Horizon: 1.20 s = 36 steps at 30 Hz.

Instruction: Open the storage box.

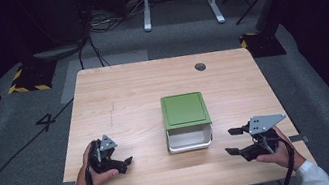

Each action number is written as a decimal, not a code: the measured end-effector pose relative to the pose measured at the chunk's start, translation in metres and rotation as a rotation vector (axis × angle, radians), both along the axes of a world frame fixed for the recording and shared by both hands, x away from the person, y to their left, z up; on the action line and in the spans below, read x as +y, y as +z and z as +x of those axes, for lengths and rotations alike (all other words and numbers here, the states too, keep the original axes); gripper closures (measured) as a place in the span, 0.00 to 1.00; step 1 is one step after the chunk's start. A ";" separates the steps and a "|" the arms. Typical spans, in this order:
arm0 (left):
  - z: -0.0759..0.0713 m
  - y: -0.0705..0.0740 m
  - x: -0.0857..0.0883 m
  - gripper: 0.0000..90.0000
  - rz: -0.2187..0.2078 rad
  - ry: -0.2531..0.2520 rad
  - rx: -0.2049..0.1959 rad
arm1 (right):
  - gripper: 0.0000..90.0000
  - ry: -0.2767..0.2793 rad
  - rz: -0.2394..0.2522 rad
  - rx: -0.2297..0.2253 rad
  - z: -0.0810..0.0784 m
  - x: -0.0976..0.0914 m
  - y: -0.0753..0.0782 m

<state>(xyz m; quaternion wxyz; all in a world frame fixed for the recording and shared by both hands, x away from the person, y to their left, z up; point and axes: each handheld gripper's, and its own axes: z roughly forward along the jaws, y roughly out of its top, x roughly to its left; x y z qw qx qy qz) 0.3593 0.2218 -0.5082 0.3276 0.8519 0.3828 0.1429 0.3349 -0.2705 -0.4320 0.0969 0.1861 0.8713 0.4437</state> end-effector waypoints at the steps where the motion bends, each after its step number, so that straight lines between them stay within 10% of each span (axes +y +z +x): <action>1: 0.000 0.000 0.000 0.00 0.000 0.000 0.000 | 0.35 0.010 0.004 0.003 -0.002 0.003 0.001; 36: 0.000 0.000 0.000 0.00 0.002 -0.001 -0.001 | 0.40 0.156 -0.049 -0.021 0.000 0.081 -0.004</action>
